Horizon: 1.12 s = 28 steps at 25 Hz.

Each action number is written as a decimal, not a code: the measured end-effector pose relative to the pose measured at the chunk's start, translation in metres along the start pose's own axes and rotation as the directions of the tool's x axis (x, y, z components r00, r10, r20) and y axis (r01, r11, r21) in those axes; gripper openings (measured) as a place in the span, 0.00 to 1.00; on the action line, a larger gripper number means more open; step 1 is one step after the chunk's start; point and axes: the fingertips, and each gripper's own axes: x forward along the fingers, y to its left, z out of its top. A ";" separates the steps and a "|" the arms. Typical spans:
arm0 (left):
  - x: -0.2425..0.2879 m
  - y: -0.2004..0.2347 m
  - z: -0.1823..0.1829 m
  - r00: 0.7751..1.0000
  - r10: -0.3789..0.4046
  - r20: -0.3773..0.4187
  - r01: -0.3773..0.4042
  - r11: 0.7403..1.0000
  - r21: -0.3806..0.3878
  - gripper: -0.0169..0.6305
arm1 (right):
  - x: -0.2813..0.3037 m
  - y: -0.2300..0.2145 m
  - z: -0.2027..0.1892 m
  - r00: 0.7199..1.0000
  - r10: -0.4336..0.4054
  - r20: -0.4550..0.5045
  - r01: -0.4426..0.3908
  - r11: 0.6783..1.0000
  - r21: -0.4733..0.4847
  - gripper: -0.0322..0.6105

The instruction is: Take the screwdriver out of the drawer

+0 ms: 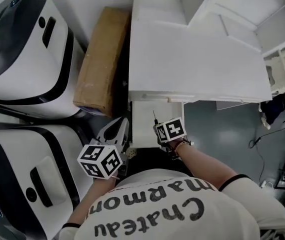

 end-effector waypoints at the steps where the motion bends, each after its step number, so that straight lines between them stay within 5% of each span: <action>1: 0.001 -0.004 0.004 1.000 -0.006 0.002 0.006 1.000 0.010 0.06 | -0.008 0.003 0.002 1.000 0.002 0.015 -0.002 1.000 0.000 0.18; 8: 0.001 -0.038 0.048 0.996 -0.065 0.057 0.060 0.994 0.092 0.06 | -0.064 0.012 0.019 0.987 -0.009 0.163 0.013 1.000 -0.020 0.18; 14: -0.009 -0.062 0.085 0.986 -0.113 0.121 0.094 0.983 0.155 0.06 | -0.119 0.020 0.050 0.941 -0.003 0.338 -0.001 1.000 0.012 0.18; 22: -0.023 -0.090 0.131 0.961 -0.191 0.201 0.148 0.966 0.212 0.06 | -0.198 0.040 0.104 0.830 0.000 0.557 0.020 0.999 -0.029 0.18; 28: -0.037 -0.113 0.169 0.922 -0.268 0.278 0.197 0.946 0.258 0.06 | -0.274 0.049 0.142 0.700 -0.008 0.714 0.079 0.995 -0.066 0.18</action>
